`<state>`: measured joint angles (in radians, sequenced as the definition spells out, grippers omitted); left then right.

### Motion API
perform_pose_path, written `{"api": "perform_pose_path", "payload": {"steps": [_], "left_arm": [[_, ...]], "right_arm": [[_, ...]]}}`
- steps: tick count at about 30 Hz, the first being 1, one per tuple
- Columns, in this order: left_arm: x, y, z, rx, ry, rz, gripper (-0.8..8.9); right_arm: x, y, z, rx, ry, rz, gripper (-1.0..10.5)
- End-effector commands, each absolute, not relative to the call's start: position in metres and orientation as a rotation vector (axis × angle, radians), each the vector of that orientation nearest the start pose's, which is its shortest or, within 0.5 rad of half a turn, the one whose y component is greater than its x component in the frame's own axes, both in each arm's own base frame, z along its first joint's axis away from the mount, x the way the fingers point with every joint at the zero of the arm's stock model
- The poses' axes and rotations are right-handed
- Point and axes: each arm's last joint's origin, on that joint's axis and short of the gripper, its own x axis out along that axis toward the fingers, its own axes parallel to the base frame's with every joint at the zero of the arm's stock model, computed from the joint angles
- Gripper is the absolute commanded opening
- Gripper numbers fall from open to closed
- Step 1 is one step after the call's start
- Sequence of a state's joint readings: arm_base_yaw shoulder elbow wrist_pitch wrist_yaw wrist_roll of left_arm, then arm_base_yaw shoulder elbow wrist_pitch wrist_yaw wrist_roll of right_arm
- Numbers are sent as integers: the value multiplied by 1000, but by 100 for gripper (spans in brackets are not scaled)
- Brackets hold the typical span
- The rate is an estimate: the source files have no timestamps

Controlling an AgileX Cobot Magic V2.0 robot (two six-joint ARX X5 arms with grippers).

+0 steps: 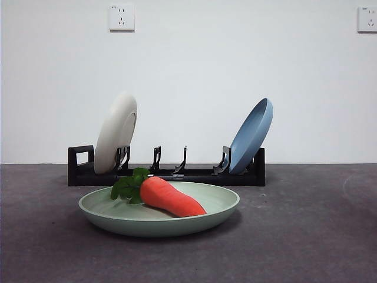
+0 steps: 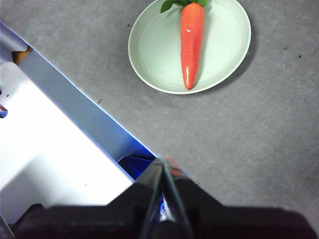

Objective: Take the green plate from the plate rack,put the plate on the table,take the carrot from the table,put the carrot in the plate

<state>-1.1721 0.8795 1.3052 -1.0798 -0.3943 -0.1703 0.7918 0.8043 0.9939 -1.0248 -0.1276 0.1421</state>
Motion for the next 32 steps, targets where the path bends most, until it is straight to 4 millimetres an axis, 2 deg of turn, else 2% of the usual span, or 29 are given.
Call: {"api": "perform_pose_path", "payload": {"steps": [1, 5, 9, 12, 15, 19, 23, 32], "left_arm": [[61, -102, 411, 335, 441, -667, -3], [72, -81, 433, 300, 216, -603, -3], [72, -54, 448, 256, 52, -563, -3], [65, -34, 449, 241, -38, -440, -3], [60, -22, 438, 250, -106, -299, -3], [62, -13, 407, 240, -176, -153, -3], [69, -8, 362, 214, -201, -52, -3], [87, 0, 265, 154, -42, -24, -3]], "right_arm": [[89, 96, 327, -158, 870, 802, 1], [89, 96, 327, -159, 870, 802, 1], [89, 96, 327, -159, 870, 802, 1], [89, 96, 327, -159, 870, 802, 1], [89, 96, 327, -158, 870, 802, 1], [89, 96, 327, -159, 870, 802, 1], [89, 96, 327, -159, 870, 802, 1], [89, 96, 327, -159, 870, 802, 1]]}}
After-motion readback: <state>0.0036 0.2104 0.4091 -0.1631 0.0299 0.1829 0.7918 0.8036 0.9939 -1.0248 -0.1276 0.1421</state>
